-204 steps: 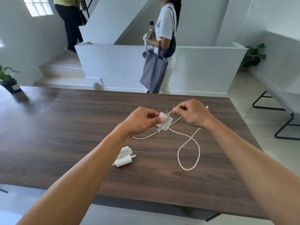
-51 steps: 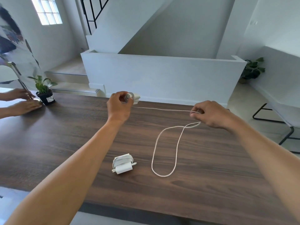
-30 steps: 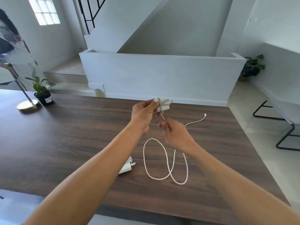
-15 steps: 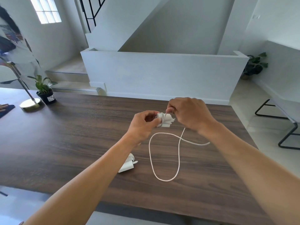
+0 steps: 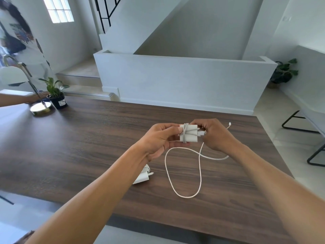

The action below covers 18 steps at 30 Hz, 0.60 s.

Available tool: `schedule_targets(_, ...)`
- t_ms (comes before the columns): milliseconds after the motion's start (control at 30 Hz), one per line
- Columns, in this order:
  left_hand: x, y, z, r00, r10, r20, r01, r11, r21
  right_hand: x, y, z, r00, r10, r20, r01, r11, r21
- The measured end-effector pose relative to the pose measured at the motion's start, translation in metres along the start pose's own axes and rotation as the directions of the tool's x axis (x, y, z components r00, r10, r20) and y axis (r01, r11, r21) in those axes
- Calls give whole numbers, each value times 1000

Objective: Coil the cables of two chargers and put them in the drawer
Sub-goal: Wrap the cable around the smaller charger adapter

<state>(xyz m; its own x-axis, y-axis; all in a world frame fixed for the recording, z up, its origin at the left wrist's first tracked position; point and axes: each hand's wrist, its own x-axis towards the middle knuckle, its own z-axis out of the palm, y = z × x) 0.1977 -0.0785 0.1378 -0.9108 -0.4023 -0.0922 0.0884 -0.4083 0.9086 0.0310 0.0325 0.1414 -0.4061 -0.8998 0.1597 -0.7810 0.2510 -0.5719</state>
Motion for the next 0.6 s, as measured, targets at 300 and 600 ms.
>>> schedule_targets(300, 12, -4, 0, 956, 26, -294, -37, 999, -32, -25, -10, 45, 995, -20, -100, 6, 990, -144)
schedule_targets(600, 20, -13, -4, 858, 213, -468, -99, 962, 255, -29, -34, 43, 997, -75, 13, 76, 961, -266)
